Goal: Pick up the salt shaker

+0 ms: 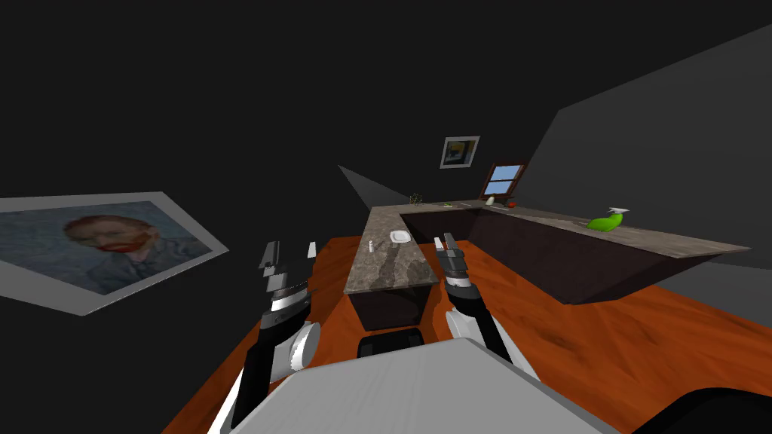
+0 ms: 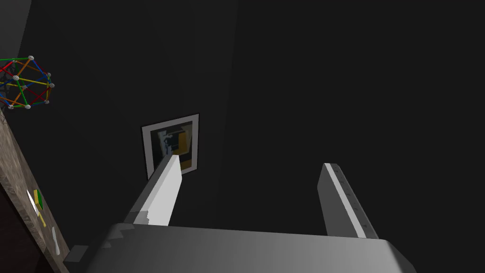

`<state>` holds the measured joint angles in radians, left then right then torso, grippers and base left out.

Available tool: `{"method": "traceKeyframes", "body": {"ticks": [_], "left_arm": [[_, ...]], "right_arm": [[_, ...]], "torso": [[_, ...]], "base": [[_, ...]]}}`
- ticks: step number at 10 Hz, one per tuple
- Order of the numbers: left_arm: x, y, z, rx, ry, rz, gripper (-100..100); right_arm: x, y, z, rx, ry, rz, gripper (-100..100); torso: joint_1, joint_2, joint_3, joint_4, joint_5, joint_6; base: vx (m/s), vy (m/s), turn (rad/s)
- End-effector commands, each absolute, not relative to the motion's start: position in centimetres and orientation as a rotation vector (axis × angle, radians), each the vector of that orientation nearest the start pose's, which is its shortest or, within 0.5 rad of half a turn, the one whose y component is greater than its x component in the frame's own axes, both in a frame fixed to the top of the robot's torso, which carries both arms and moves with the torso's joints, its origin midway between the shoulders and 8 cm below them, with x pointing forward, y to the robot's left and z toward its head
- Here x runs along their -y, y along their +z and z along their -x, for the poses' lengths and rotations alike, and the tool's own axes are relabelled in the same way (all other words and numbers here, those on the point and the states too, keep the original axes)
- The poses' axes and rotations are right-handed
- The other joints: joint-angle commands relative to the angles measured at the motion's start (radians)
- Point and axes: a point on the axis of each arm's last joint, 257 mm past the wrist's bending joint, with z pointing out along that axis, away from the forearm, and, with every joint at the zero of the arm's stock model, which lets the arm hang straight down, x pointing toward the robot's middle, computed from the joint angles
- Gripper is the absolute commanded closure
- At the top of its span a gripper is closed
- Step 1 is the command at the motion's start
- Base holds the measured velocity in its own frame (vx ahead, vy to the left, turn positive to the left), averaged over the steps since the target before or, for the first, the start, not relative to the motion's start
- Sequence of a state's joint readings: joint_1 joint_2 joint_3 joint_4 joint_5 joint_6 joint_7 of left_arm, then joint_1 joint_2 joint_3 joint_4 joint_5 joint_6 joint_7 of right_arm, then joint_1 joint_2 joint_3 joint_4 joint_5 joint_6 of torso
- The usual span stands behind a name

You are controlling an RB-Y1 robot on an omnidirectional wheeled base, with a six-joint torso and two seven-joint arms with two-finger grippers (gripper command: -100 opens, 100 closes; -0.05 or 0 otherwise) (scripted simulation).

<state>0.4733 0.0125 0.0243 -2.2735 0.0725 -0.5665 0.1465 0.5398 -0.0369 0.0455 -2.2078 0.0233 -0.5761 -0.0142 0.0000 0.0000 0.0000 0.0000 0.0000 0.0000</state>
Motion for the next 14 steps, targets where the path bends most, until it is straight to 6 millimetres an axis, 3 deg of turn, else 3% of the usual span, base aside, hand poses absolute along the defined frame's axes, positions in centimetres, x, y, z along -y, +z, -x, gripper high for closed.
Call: {"method": "traceKeyframes", "body": {"ticks": [1, 9, 14], "left_arm": [[-29.2, 3.6, -34.0, -0.516, -1.495, 0.665, -100], [-32.7, 0.4, -38.4, -0.559, -1.533, 0.748, -100], [-36.4, -1.4, -41.6, -0.511, -1.569, 0.846, -100]], "right_arm": [[26.3, -0.8, -34.4, -0.678, 1.329, -0.655, 0], [26.3, -0.7, -34.4, -0.678, 1.329, -0.655, 0], [26.3, -0.7, -34.4, -0.678, 1.329, -0.655, 0]], "torso": [[0.0, 0.0, 0.0, 0.0, 0.0, 0.0], [-0.004, 0.002, 0.001, 0.0, -0.001, 0.0], [-0.003, 0.002, 0.001, 0.0, -0.001, 0.0]], "base": [[-0.008, -0.007, -0.035], [-0.028, -0.036, -0.065], [-0.031, -0.048, -0.077]]}}
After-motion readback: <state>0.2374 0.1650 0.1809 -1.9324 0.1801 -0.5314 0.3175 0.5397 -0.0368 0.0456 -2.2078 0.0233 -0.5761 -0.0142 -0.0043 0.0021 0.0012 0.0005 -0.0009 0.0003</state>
